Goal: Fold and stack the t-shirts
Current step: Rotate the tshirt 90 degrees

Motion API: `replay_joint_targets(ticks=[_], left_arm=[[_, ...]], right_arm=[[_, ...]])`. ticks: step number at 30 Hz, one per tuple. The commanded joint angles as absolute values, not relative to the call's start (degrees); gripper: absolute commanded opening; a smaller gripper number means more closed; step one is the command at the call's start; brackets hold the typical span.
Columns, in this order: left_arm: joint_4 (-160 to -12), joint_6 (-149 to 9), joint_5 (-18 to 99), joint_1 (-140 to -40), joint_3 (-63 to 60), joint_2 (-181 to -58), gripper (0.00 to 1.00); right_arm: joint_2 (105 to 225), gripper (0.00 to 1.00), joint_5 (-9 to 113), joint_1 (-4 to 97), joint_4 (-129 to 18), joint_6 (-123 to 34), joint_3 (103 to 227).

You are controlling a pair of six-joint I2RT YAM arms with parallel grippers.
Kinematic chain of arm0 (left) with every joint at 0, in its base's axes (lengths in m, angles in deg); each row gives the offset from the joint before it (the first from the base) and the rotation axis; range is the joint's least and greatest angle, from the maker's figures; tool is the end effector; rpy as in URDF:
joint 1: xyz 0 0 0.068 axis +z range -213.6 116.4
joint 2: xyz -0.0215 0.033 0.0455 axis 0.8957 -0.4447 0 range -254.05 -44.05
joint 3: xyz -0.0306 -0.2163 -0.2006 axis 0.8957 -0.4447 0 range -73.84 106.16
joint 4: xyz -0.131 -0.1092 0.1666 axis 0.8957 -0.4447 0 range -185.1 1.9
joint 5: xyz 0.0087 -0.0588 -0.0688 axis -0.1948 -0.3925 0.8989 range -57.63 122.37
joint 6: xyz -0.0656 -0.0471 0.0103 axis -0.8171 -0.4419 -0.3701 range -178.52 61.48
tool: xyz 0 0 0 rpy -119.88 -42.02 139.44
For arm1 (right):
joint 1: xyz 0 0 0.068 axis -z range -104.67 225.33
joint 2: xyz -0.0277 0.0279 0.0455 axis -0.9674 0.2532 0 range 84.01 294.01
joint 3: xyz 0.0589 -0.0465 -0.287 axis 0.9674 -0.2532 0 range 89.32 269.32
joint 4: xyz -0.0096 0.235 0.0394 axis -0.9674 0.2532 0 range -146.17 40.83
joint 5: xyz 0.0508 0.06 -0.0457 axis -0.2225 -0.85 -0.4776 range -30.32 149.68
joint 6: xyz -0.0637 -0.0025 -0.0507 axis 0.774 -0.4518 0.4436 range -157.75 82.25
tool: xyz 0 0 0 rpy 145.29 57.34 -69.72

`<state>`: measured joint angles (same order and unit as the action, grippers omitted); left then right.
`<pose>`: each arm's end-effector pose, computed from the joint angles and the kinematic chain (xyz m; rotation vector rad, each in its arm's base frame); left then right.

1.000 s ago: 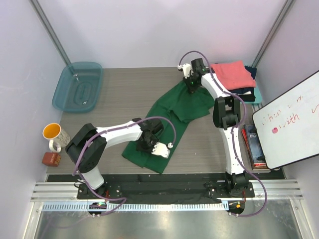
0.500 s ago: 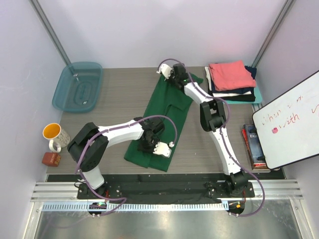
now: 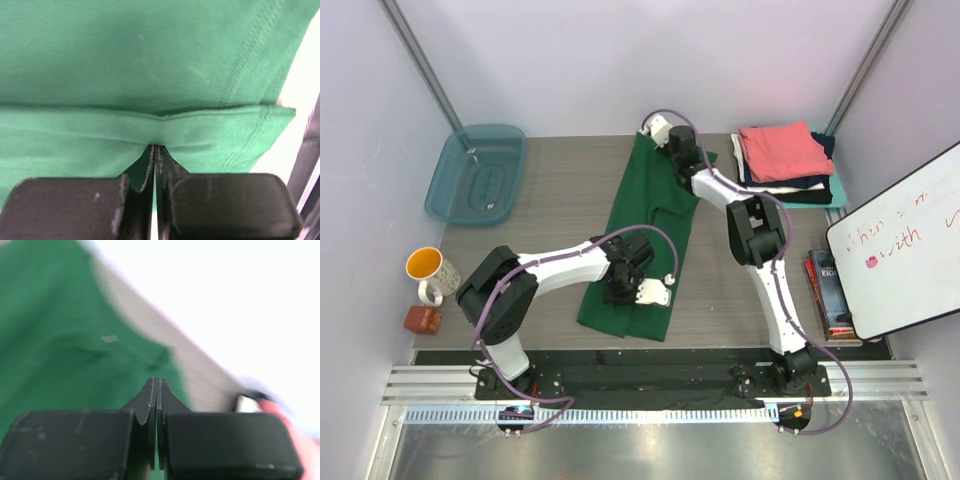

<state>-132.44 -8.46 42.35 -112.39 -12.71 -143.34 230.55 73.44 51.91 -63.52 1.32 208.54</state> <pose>0.1854 -0.2304 0.1670 2.2885 1.9368 -0.2595 0.5738 0.2302 0.1761 -0.8588 1.7291 -0.4135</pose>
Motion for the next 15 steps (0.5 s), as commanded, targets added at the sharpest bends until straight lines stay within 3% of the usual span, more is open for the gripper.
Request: replay_joint_targets(ticks=[1, 4, 7, 10, 14, 15], left_arm=[[-124.1, -15.5, 44.7, -113.1, -9.7, -142.3, 0.0], [-122.4, -18.6, 42.2, -113.1, -7.0, -141.3, 0.02], [-122.6, -19.8, 39.5, -113.1, -4.2, -139.9, 0.11], [-126.3, -17.8, 36.4, -112.8, -3.1, -137.4, 0.13], [-124.9, -16.9, 28.0, -110.5, -5.6, -132.2, 0.15], [-123.1, -18.1, 24.9, -109.7, -6.4, -131.7, 0.28]], right_arm=[[215.9, 0.02, 81.2, 52.4, -72.2, -3.0, 203.9], [211.2, 0.02, 81.9, 52.8, -69.1, -6.6, 201.7], [207.9, 0.02, 79.7, 53.4, -61.3, -9.9, 201.4], [204.8, 0.02, 73.4, 53.7, -50.8, -10.8, 199.7], [202.7, 0.01, 55.2, 54.0, -29.3, -7.7, 196.6], [202.2, 0.01, 52.4, 54.0, -26.6, -7.2, 195.3]])
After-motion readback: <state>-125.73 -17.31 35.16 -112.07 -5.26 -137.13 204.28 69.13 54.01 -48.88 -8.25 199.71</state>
